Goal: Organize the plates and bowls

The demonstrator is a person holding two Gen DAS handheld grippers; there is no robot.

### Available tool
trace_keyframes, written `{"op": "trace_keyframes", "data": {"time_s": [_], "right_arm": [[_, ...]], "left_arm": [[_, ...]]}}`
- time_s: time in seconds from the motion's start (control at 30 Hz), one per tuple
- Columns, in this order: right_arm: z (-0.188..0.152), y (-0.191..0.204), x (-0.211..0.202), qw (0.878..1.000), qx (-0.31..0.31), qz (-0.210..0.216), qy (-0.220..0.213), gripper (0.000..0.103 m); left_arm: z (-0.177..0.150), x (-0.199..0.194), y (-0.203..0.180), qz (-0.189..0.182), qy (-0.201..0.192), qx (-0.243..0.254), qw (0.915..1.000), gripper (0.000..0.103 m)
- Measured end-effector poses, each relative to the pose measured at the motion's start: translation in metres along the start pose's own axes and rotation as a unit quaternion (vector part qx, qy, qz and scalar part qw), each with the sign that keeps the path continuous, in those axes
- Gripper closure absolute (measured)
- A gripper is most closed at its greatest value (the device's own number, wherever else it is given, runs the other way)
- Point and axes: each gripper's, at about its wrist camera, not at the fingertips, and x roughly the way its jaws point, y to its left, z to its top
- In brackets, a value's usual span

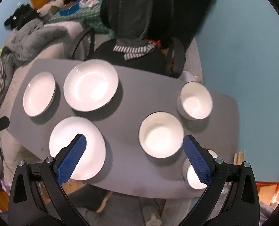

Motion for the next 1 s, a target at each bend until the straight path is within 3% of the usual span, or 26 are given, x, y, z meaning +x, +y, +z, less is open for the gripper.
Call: {"op": "trace_keyframes", "data": {"time_s": [0.27, 0.57, 1.0], "right_arm": [[-0.002, 0.018, 0.038, 0.999, -0.028, 0.03, 0.022, 0.002], [-0.006, 0.041, 0.078, 0.995, -0.075, 0.051, 0.036, 0.002], [-0.019, 0.048, 0.132, 0.989, -0.065, 0.093, 0.094, 0.011]], "left_arm": [[-0.011, 0.022, 0.003, 0.012, 0.008, 0.015, 0.9998, 0.014], [-0.028, 0.07, 0.005, 0.013, 0.047, 0.013, 0.9987, 0.014], [-0.041, 0.117, 0.008, 0.016, 0.082, 0.043, 0.9956, 0.014]]}}
